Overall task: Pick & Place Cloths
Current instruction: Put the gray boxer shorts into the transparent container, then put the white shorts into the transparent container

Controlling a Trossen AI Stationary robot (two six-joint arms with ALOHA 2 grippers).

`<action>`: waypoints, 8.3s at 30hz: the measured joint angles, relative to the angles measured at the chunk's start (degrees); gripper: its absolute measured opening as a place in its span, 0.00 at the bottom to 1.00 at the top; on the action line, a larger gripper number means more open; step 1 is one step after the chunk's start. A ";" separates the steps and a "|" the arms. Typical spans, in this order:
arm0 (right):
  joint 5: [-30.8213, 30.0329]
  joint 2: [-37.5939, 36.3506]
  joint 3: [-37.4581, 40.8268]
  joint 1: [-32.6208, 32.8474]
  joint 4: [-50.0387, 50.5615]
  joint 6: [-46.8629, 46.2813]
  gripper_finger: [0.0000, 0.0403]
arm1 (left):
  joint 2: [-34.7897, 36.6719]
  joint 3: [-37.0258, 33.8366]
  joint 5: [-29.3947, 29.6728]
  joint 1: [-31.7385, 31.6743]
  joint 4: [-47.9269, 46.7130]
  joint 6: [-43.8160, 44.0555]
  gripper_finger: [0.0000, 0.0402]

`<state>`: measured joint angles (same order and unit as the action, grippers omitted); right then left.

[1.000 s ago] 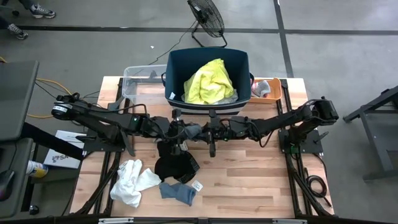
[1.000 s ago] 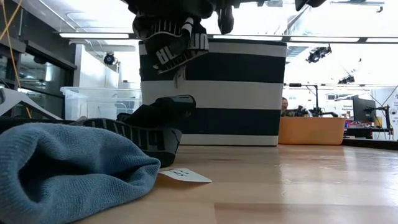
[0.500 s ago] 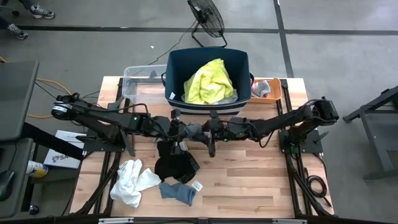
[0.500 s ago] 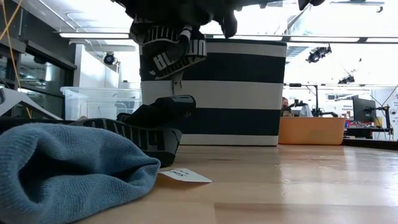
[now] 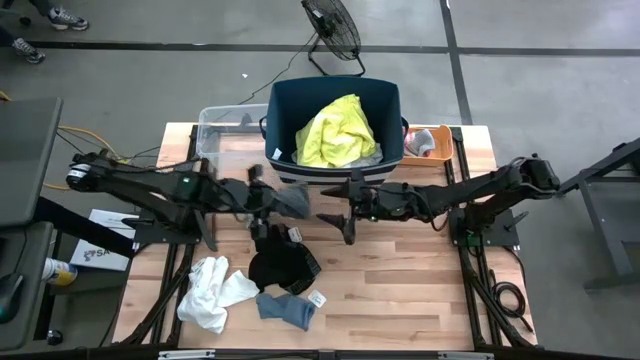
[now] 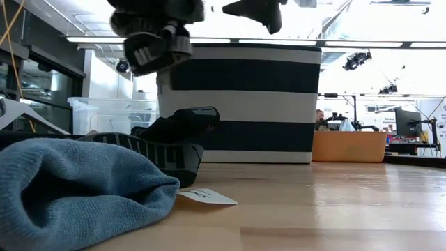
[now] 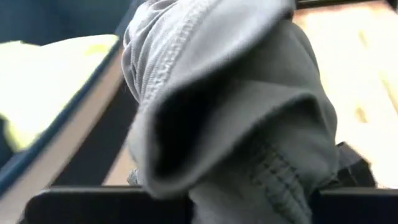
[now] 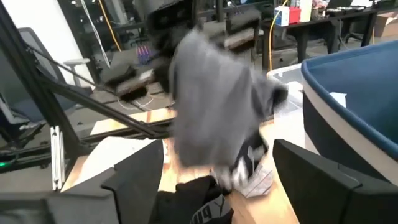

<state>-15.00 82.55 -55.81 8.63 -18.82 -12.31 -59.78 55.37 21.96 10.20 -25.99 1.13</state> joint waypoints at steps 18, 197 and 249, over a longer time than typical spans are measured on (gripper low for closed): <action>0.11 0.00 0.02 -0.01 1.48 -0.10 0.72 | 13.93 0.06 40.43 -0.07 -18.15 9.88 0.11; 0.12 0.08 0.07 -1.49 9.19 -7.66 0.72 | -1.69 26.43 -24.16 -58.22 -56.10 -4.90 0.63; -0.05 0.08 0.07 5.39 13.95 -7.41 0.72 | -7.34 26.29 -21.41 27.02 -64.02 31.78 0.63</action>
<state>-15.05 82.63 -55.75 14.02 -4.87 -19.72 -67.12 81.67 0.55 37.21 -90.01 32.91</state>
